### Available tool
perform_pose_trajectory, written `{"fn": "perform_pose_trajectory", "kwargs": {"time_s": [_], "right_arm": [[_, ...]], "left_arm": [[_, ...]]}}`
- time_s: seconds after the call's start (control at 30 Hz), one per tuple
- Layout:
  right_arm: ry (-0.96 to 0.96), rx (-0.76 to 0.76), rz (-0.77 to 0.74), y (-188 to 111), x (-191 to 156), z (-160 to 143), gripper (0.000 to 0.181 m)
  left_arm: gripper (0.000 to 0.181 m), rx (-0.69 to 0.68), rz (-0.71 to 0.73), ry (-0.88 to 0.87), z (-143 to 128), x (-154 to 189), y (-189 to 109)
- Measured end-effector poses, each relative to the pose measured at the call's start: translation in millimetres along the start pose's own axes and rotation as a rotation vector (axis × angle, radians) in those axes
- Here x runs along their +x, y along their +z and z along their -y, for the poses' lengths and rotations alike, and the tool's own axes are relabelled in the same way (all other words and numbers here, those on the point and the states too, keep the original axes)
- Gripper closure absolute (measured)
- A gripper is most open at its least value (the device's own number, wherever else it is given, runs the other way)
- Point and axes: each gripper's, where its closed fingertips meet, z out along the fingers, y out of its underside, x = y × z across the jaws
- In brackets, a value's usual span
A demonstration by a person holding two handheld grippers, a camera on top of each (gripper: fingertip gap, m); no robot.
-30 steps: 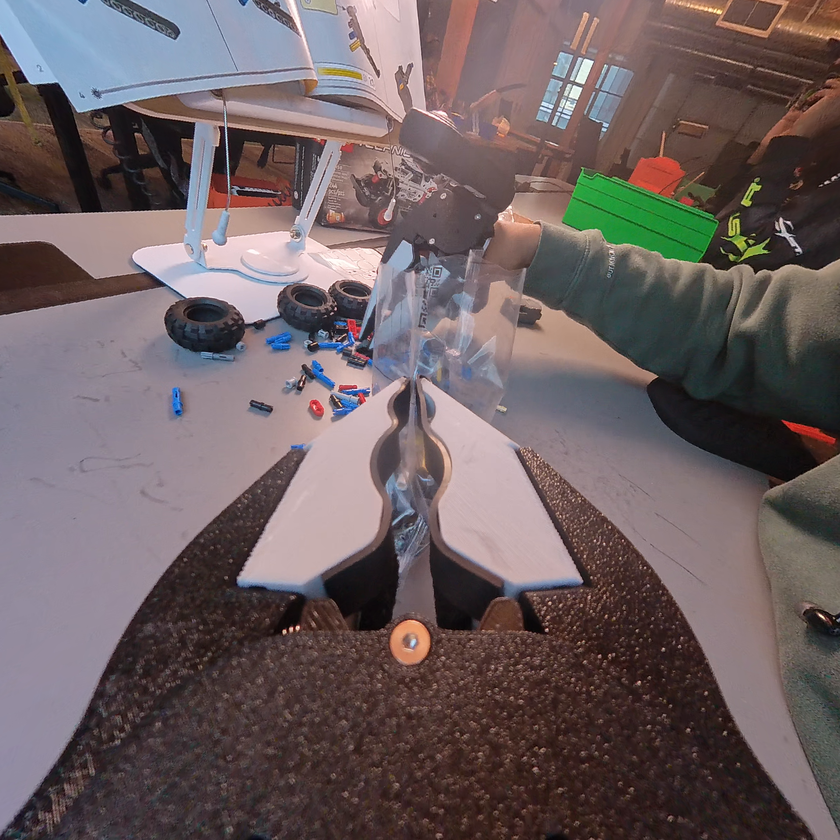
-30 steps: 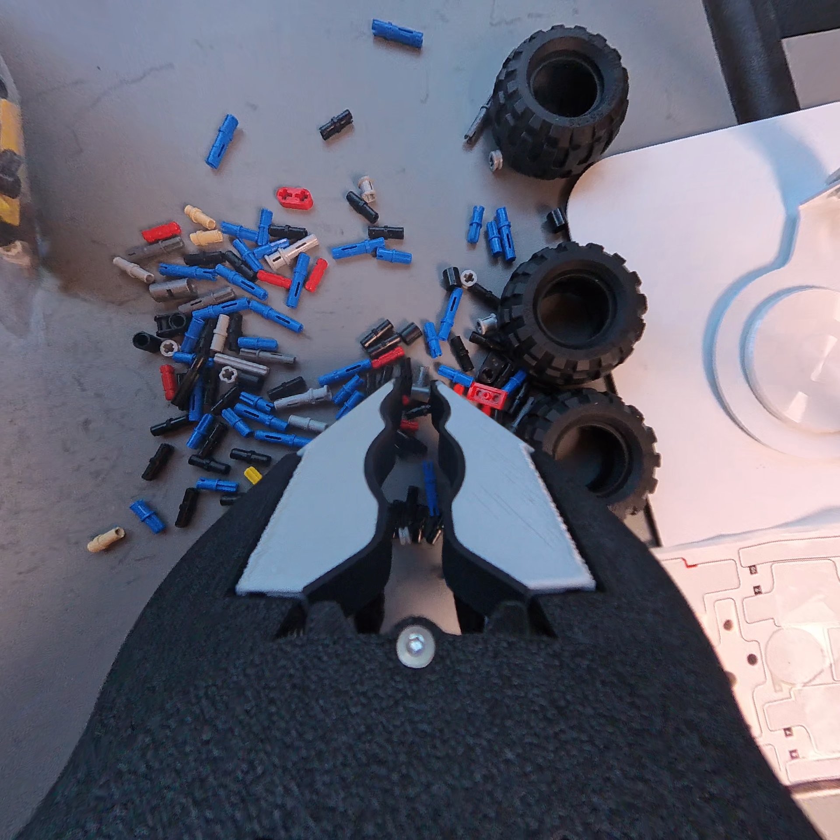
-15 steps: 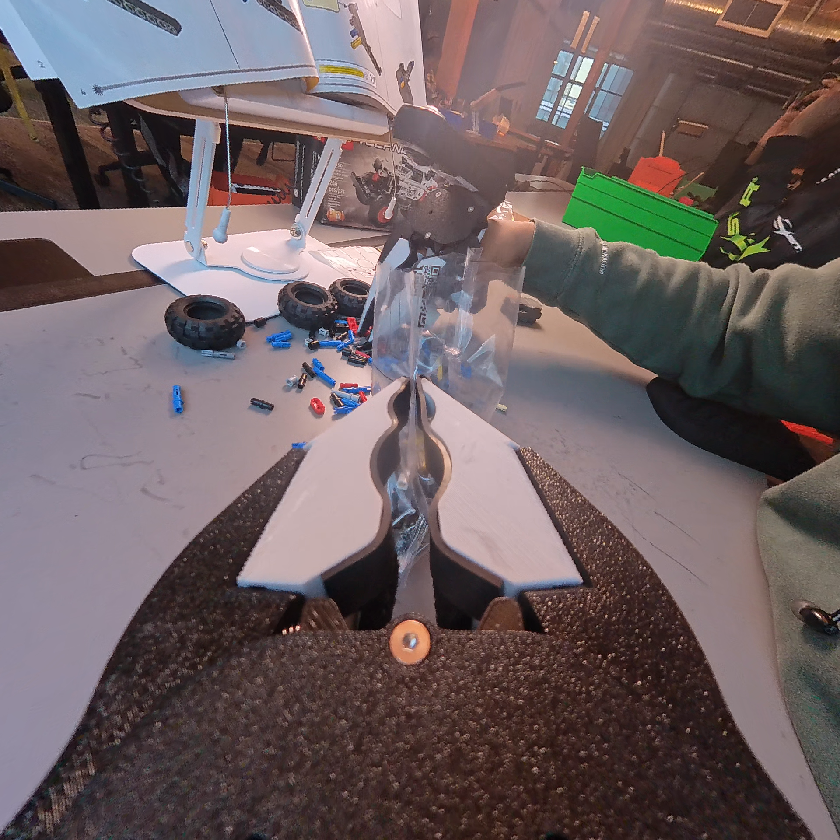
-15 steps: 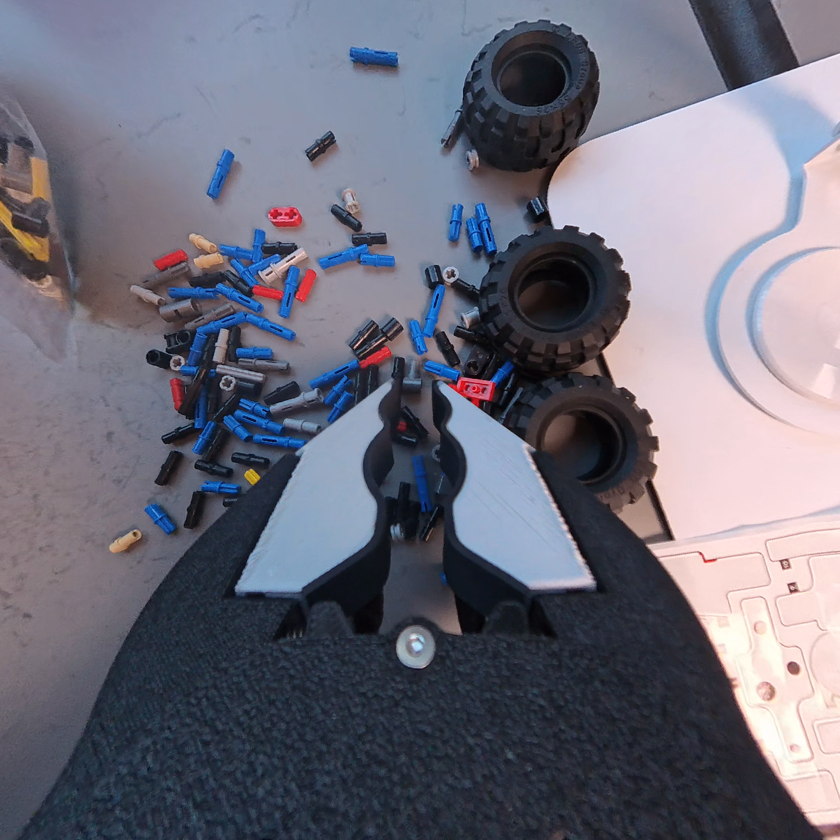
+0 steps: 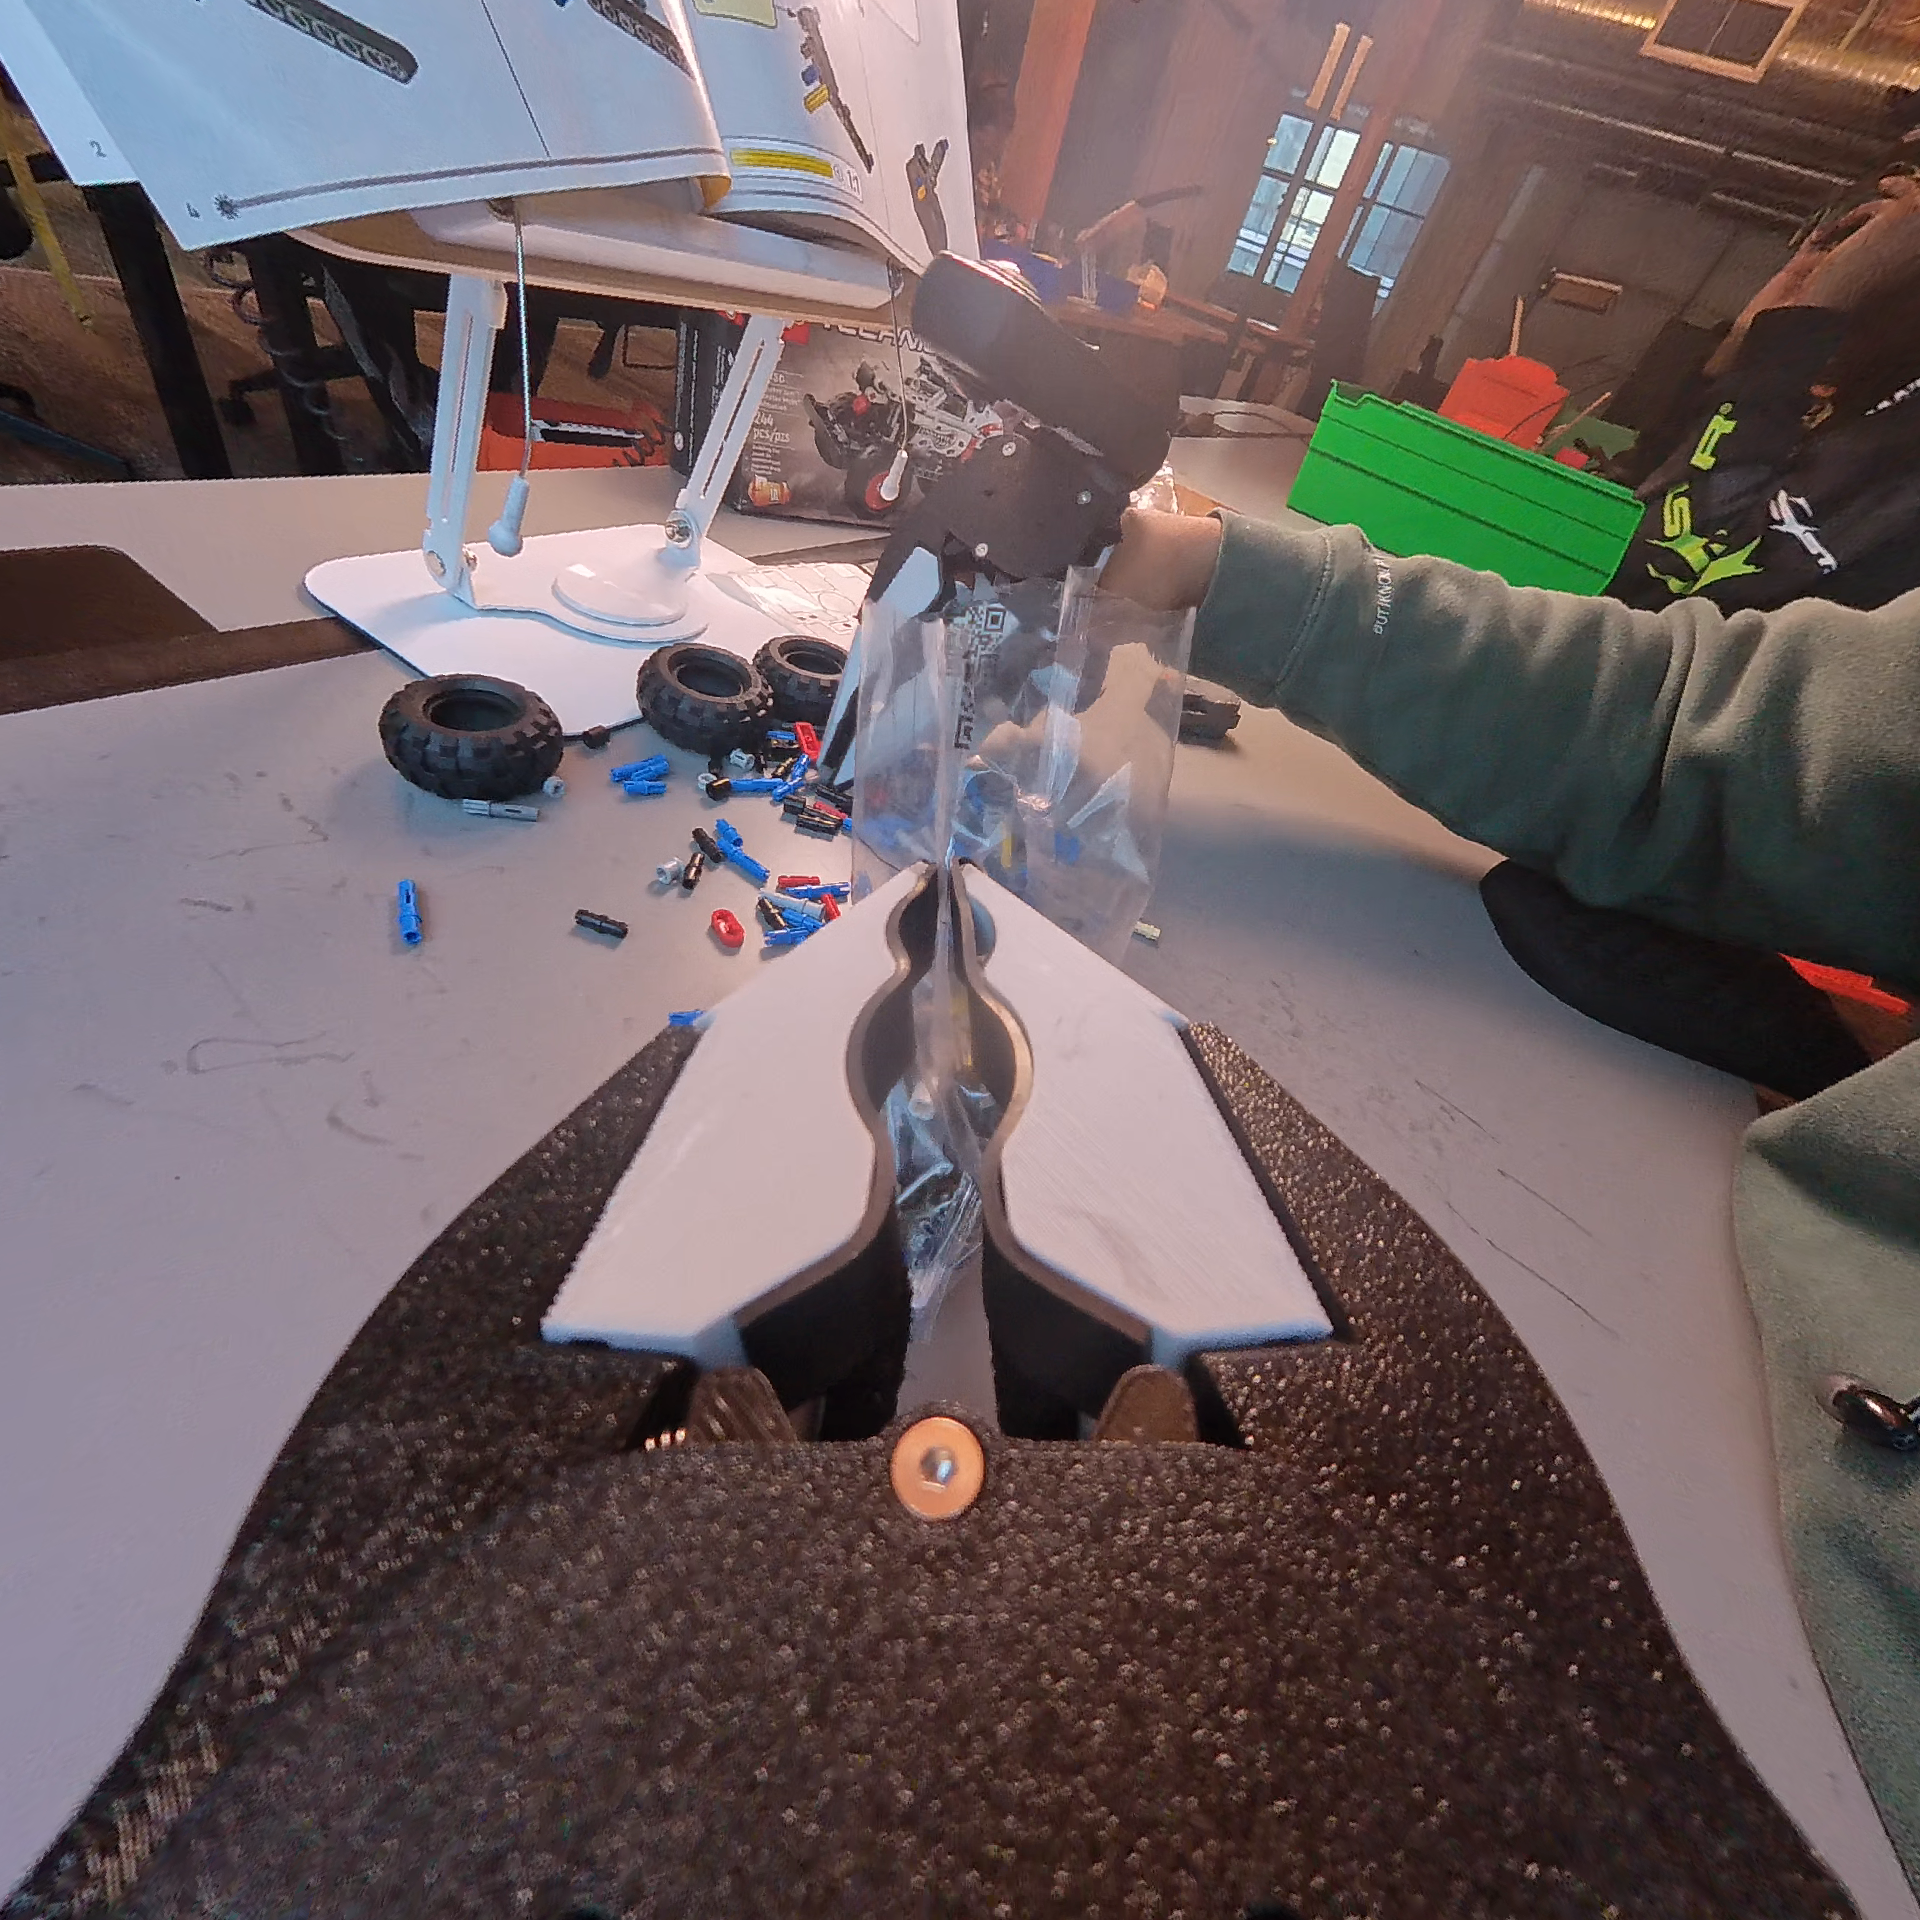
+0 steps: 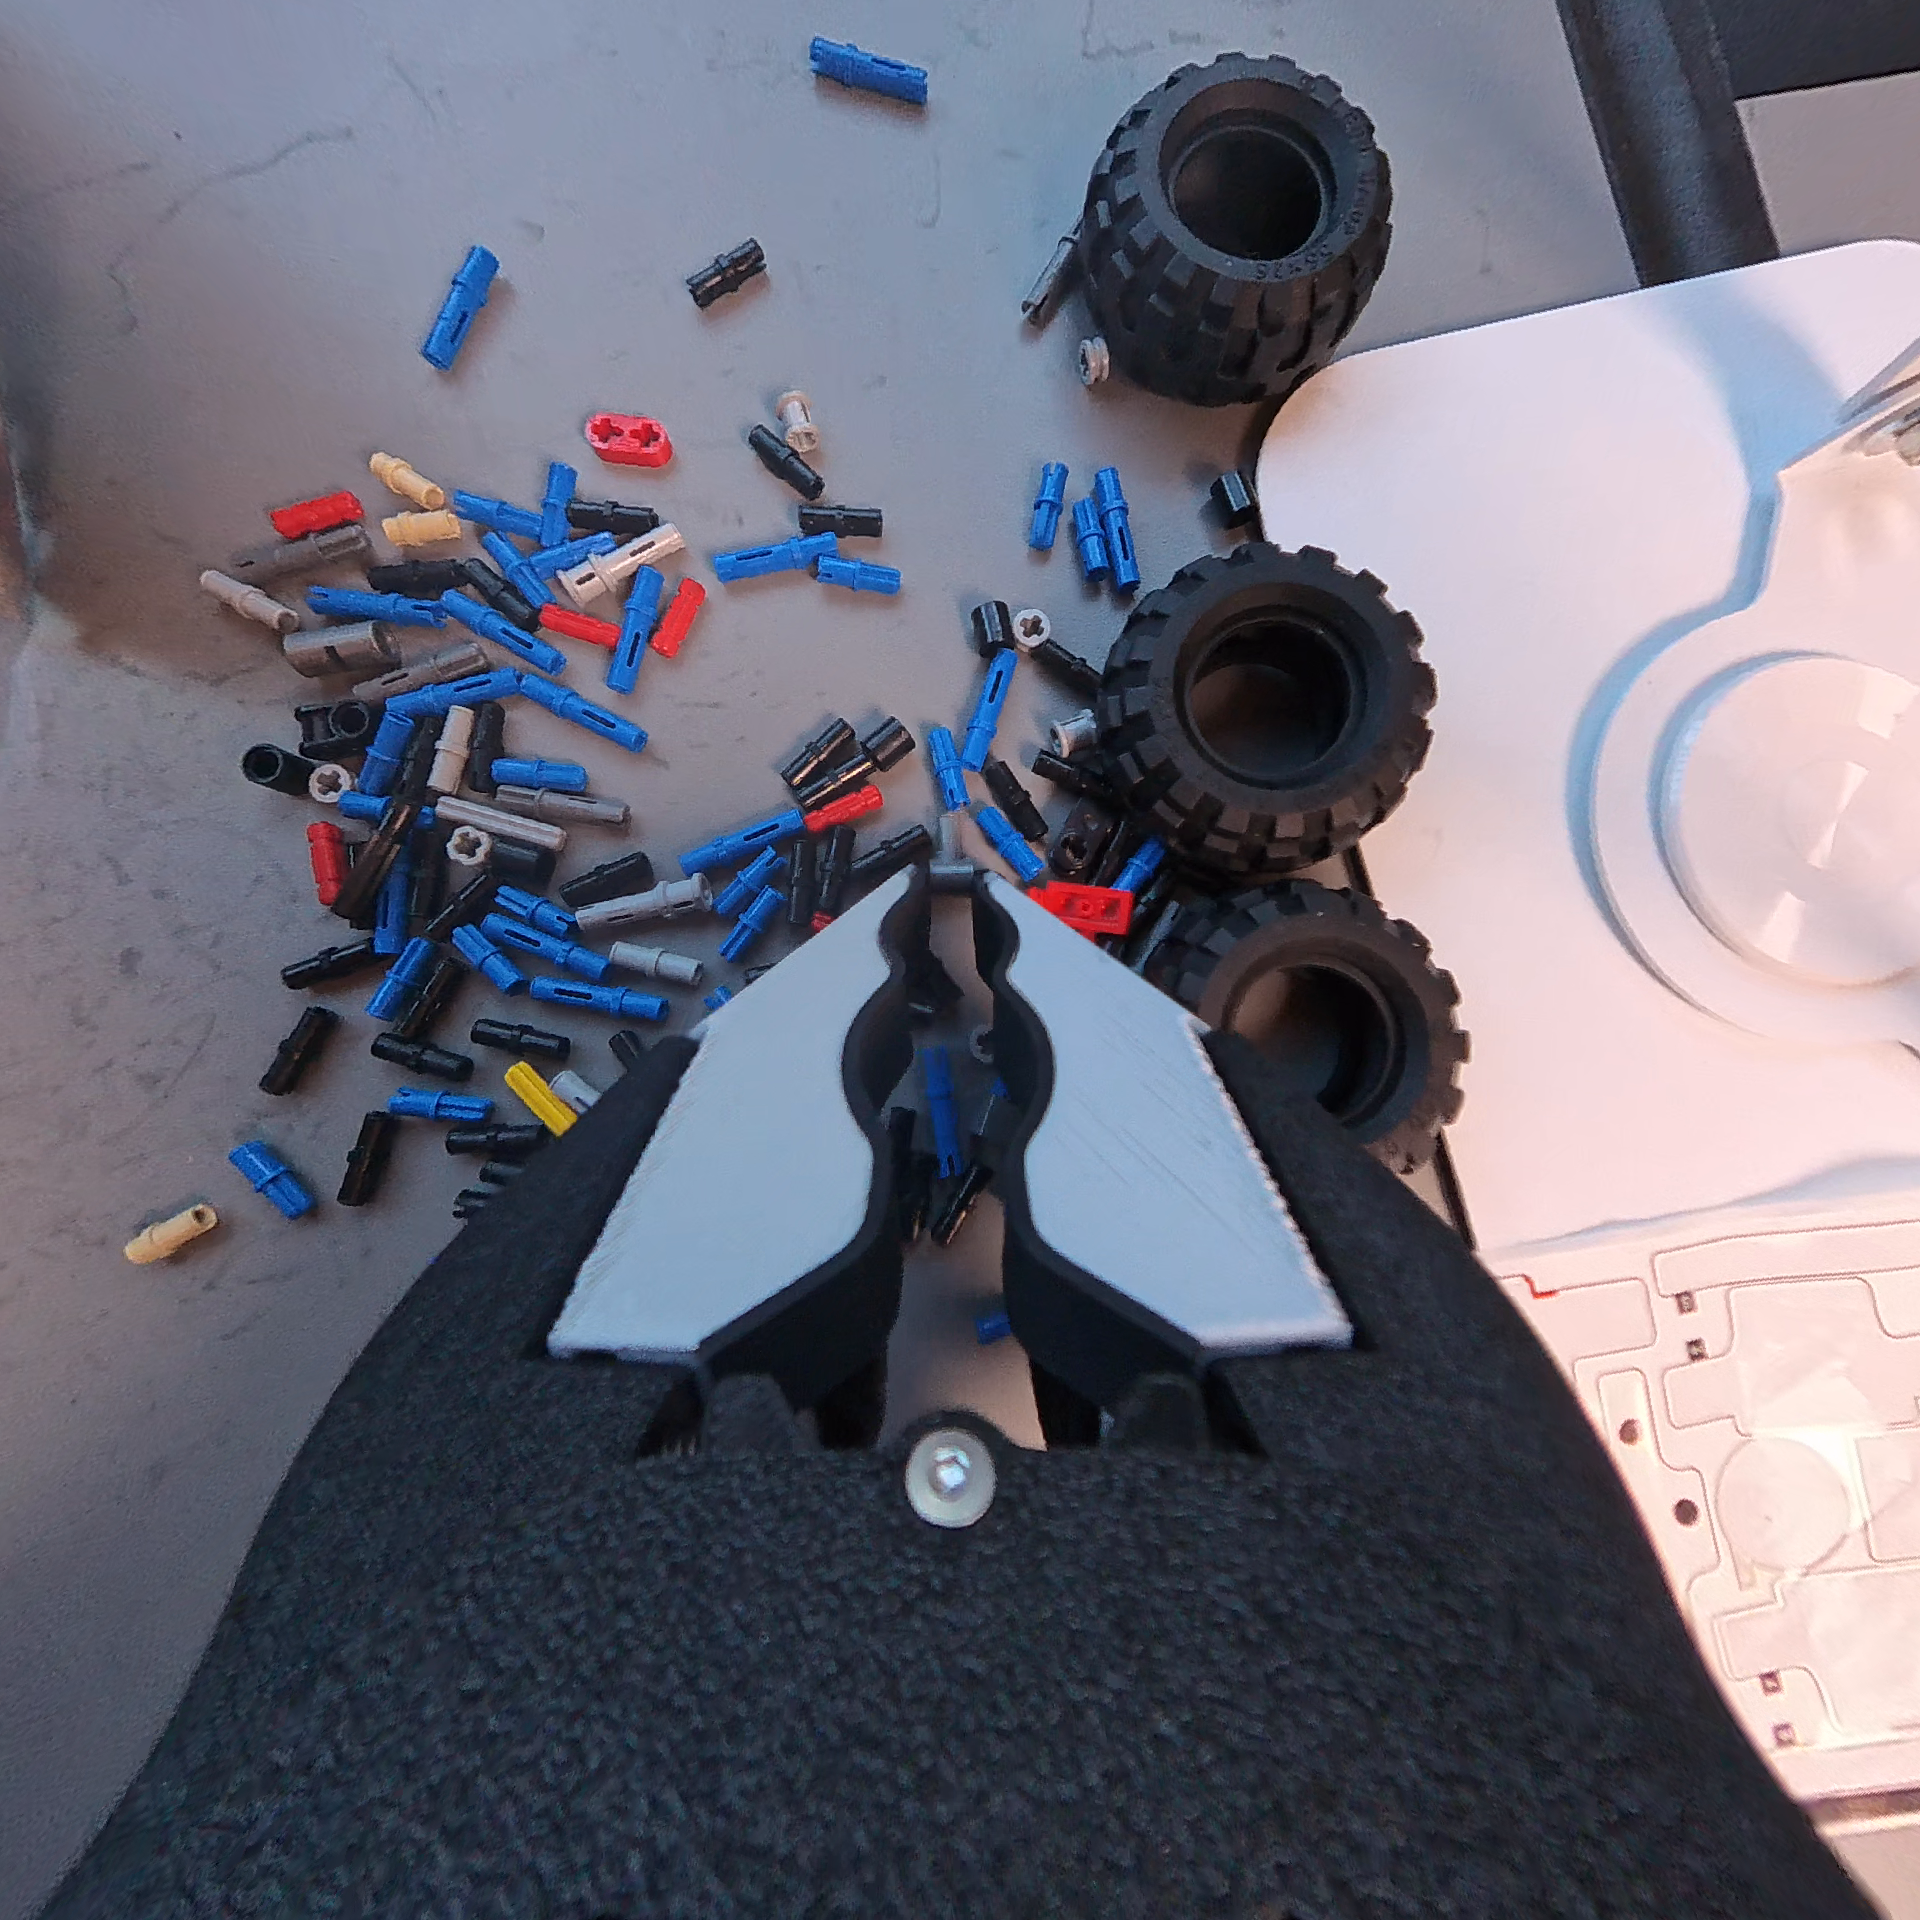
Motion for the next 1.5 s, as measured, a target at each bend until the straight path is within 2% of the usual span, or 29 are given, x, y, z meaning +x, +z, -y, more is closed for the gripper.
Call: {"fn": "perform_pose_trajectory", "kwargs": {"time_s": [0.07,0.17,0.23,0.3,0.37,0.4,0.47,0.57,0.7,0.77,0.83,1.03,1.33,1.5], "right_arm": [[0.004,0.094,0.009,-13,-4,18,0.175],[0.006,0.374,0.086,-57,-27,82,0.175],[-0.034,0.492,0.204,-83,-59,121,0.175],[-0.100,0.515,0.303,-92,-91,145,0.175],[-0.175,0.470,0.353,-84,-114,151,0.174],[-0.197,0.458,0.358,-79,-119,152,0.167],[-0.176,0.474,0.370,-79,-115,152,0.156],[-0.033,0.487,0.285,-76,-72,139,0.165],[0.081,0.186,0.081,-27,-19,66,0.174],[0.140,0.092,0.054,-6,-14,42,0.173],[0.157,0.041,0.030,5,-11,30,0.172],[0.177,-0.018,0.012,13,-9,24,0.174],[0.059,-0.066,-0.047,13,-16,24,0.174],[0.054,-0.061,-0.022,13,-20,24,0.177]], "left_arm": [[0.180,0.001,0.002,0.000,0,-1,0],[0.180,0.002,0.004,-0.005,0,-2,1],[0.180,-0.002,0.006,-0.007,-1,-2,2],[0.180,-0.002,0.010,-0.005,-1,-2,2],[0.180,0.000,0.015,-0.003,-1,-3,1],[0.180,0.001,0.017,-0.002,0,-3,0],[0.180,0.004,0.019,-0.001,0,-3,-1],[0.180,0.012,0.019,-0.002,2,-3,-1],[0.180,0.009,0.010,-0.004,2,-2,0],[0.180,0.006,0.008,-0.004,1,-2,0],[0.180,0.007,0.012,-0.003,1,-3,0],[0.180,0.006,0.012,-0.008,0,-3,0],[0.180,0.009,0.006,-0.003,2,-2,-1],[0.180,0.012,0.004,0.000,3,-1,-1]]}}
